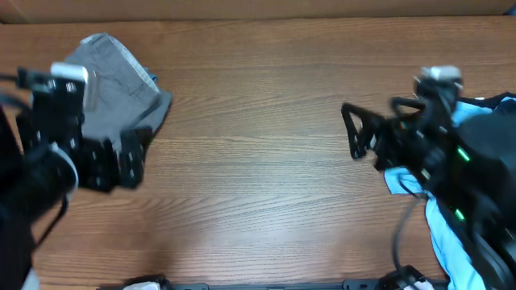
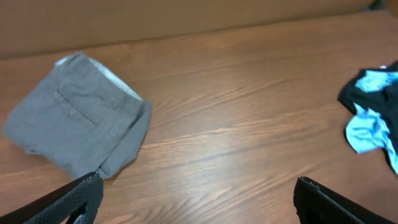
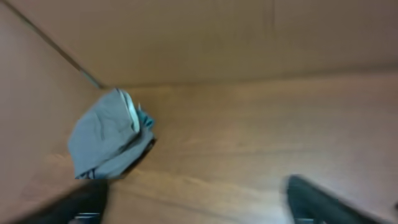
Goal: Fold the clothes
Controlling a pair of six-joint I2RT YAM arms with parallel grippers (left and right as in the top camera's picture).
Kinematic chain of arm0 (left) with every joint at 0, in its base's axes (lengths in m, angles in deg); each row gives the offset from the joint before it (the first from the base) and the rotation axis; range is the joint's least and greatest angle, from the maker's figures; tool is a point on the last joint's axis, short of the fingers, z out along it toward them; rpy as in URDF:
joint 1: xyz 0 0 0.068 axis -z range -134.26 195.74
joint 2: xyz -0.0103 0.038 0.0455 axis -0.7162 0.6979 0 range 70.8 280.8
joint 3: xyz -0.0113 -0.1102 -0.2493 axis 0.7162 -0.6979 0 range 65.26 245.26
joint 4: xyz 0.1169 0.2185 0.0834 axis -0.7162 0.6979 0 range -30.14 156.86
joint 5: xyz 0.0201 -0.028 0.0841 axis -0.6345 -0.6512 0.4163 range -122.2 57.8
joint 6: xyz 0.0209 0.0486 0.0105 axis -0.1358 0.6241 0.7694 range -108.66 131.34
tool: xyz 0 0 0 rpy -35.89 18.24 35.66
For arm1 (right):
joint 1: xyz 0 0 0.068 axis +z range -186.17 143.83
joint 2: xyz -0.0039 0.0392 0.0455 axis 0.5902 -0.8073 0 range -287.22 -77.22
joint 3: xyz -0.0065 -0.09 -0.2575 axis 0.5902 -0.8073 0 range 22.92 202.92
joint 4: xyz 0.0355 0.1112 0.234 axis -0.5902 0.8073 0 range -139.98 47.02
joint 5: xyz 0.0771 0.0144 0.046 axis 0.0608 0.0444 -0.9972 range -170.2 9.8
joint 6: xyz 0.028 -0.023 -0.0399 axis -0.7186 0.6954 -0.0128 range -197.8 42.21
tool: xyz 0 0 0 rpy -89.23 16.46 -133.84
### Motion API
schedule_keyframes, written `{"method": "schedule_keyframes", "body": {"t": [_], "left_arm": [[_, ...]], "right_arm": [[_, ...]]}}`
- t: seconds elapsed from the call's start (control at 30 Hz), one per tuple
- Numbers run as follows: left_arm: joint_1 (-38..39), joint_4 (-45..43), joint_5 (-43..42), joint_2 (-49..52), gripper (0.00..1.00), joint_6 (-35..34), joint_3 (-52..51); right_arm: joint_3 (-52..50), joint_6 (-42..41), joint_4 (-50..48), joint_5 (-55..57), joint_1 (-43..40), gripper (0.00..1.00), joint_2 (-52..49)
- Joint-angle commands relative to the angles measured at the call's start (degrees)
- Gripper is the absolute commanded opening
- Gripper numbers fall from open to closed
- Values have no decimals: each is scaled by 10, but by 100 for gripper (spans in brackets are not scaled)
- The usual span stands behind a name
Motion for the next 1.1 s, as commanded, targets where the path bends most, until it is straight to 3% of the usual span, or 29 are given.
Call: {"method": "schedule_keyframes", "body": {"t": [0.0, 0.33, 1.07], "left_arm": [[13, 1, 28, -44, 100, -23, -35], [14, 1, 30, -162, 100, -28, -152], [14, 1, 30, -162, 100, -28, -153]], "right_arm": [[8, 42, 0, 27, 1, 100, 30], [7, 42, 43, 29, 1, 100, 49], [7, 42, 127, 38, 1, 100, 49]]}}
